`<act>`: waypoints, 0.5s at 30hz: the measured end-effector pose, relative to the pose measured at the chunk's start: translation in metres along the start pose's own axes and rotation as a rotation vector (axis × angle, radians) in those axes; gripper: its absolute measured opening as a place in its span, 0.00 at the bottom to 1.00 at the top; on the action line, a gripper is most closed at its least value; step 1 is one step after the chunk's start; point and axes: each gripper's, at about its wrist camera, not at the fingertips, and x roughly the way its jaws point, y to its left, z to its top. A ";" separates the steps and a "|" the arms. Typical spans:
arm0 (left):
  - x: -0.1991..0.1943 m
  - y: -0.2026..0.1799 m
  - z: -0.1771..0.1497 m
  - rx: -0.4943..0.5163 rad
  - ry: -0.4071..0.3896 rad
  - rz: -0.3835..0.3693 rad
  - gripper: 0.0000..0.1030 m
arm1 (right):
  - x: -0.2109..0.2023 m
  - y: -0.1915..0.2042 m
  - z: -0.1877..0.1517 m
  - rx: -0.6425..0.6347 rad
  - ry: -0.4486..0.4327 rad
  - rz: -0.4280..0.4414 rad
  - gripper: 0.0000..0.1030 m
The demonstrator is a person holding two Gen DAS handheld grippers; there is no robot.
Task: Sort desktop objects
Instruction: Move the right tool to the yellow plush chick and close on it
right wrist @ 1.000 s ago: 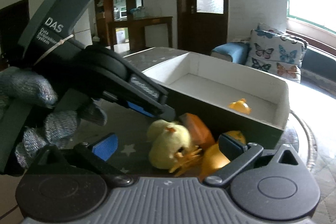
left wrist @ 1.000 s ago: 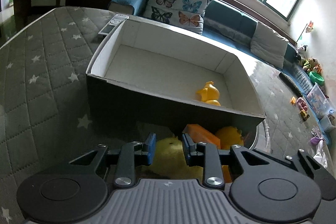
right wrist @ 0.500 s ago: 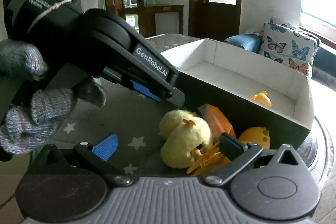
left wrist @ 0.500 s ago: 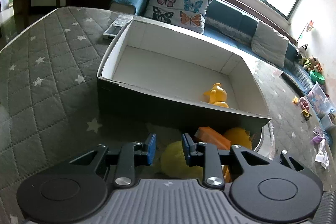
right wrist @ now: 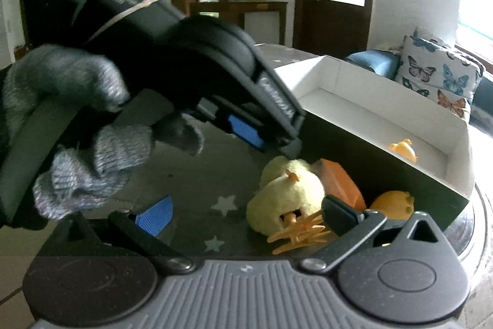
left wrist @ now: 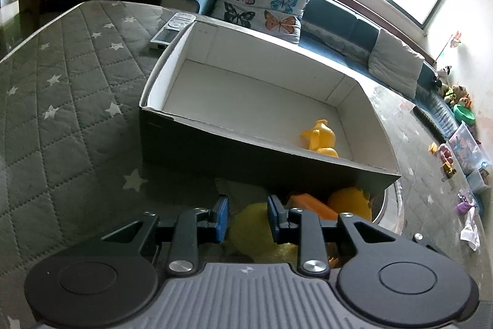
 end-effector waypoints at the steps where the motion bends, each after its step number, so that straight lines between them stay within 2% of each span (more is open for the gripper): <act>1: 0.000 0.000 0.000 -0.002 0.001 -0.005 0.29 | -0.001 0.001 -0.001 0.003 -0.003 0.002 1.00; 8: 0.004 0.000 0.004 0.005 0.007 -0.011 0.29 | 0.005 -0.011 0.000 0.048 0.010 -0.032 1.00; 11: 0.008 -0.001 0.006 0.021 0.021 -0.013 0.30 | 0.008 -0.015 0.000 0.064 0.023 -0.014 0.93; 15: 0.012 -0.001 0.009 0.017 0.033 -0.035 0.31 | 0.013 -0.020 0.001 0.083 0.037 -0.006 0.89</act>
